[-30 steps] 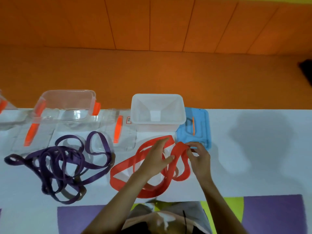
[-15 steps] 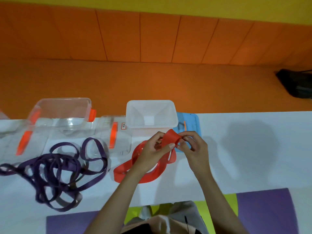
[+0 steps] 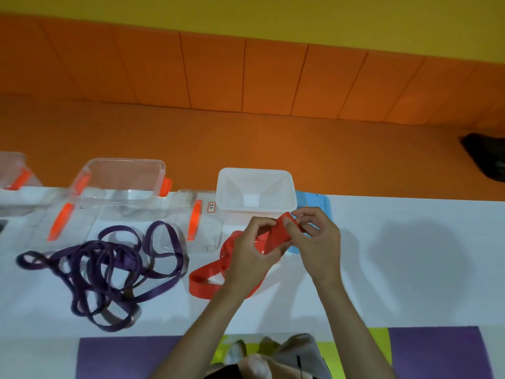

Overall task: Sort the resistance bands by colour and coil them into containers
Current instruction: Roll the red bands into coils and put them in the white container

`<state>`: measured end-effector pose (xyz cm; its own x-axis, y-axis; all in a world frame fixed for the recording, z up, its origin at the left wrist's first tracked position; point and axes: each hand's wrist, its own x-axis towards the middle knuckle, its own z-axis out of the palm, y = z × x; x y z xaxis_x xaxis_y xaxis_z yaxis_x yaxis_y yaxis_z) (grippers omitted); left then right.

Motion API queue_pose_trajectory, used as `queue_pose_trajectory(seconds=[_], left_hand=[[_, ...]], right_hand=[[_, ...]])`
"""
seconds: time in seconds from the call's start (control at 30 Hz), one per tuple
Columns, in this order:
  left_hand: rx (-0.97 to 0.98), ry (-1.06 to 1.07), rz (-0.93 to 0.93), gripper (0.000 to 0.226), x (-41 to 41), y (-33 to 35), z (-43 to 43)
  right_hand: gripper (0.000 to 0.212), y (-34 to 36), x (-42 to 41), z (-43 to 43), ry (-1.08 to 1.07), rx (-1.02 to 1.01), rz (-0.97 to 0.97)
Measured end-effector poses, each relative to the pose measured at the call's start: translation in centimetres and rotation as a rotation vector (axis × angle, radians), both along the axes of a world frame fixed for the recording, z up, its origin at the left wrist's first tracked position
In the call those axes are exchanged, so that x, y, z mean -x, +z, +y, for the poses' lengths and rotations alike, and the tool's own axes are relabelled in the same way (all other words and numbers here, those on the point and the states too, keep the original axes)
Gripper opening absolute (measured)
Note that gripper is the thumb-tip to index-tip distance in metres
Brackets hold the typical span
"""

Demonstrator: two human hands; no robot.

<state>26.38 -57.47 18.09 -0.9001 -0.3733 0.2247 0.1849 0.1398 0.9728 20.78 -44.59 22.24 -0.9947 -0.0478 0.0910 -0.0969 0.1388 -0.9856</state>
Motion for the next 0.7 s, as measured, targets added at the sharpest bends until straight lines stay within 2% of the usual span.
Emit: queue_pose_trajectory(seconds=[0.1,0.37,0.53,0.6,0.7], left_hand=[[0.051,0.052,0.053,0.036,-0.1,0.6,-0.1],[-0.027,0.015,0.121,0.03,-0.7,3.4,-1.7],[-0.151,-0.003,0.149,0.032,-0.8,4.2,-1.4],[-0.125,0.01,0.143,0.036,-0.6,4.1,-1.3],[-0.088,0.025,0.104,0.038,-0.7,3.6,-1.2]], right_hand=[[0.011,0.9,-0.4,0.1,-0.023,0.089,-0.052],[0.009,3.7,-0.8,0.2,0.068,0.246,-0.143],[0.005,4.1,-1.3,0.0,0.138,0.421,-0.377],[0.004,3.8,-1.5,-0.1,0.164,0.416,-0.456],[0.014,3.6,-1.4,-0.1,0.18,0.336,-0.446]])
